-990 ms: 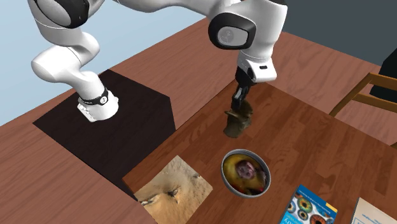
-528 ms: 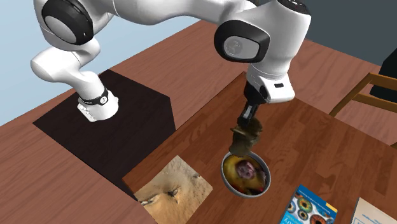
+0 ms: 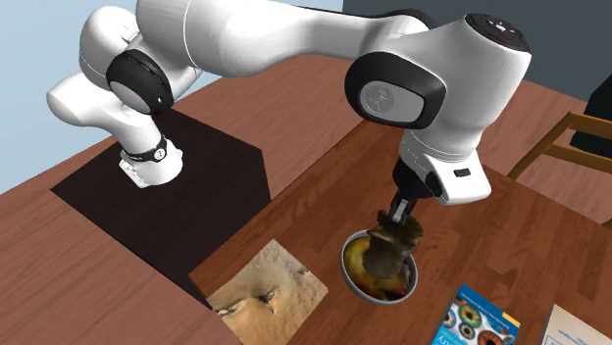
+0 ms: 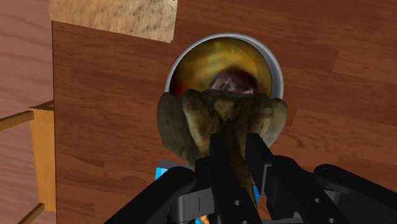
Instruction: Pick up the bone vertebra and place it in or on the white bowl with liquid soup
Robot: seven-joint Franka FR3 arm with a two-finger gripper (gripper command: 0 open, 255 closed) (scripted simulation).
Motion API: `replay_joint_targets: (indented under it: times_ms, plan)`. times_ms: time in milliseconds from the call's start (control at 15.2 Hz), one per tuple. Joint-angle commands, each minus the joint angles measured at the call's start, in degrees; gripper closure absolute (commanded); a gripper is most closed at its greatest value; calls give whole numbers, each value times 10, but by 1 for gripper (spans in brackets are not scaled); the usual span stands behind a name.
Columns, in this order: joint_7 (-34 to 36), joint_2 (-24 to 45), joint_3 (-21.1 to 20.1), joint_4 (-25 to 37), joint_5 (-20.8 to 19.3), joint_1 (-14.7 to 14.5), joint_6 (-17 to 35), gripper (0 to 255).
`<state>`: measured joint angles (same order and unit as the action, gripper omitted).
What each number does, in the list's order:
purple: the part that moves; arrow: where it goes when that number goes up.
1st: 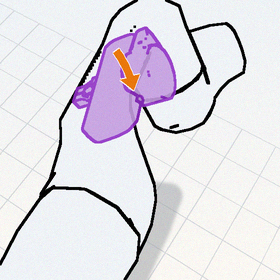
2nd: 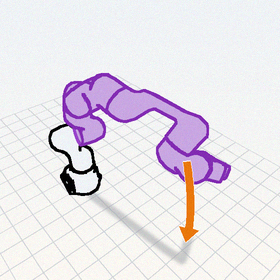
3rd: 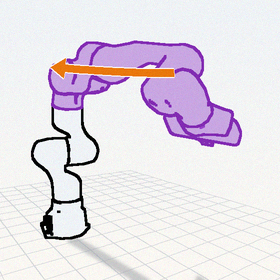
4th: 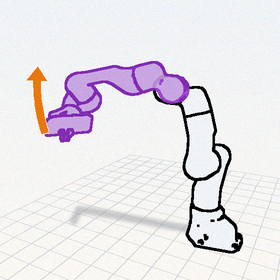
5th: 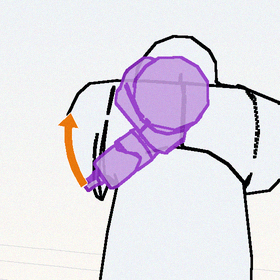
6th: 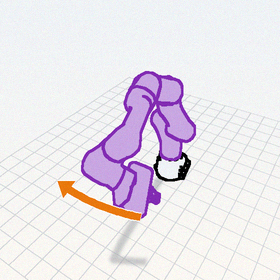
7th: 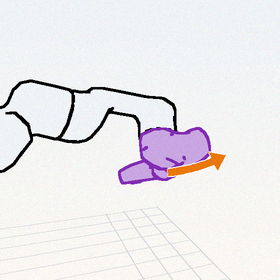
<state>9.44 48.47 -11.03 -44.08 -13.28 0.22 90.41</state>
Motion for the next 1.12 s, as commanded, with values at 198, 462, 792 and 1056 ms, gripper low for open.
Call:
replay_joint_targets:
  times_ms: [198,462,792,1056]
  plan:
    - [4,-13,-1,-59,0,9,45,255]
    - [9,-18,-2,-99,0,13,79,255]
    - [14,-18,-1,-137,-2,17,117,255]
    - [17,-14,-1,-160,-4,19,145,255]
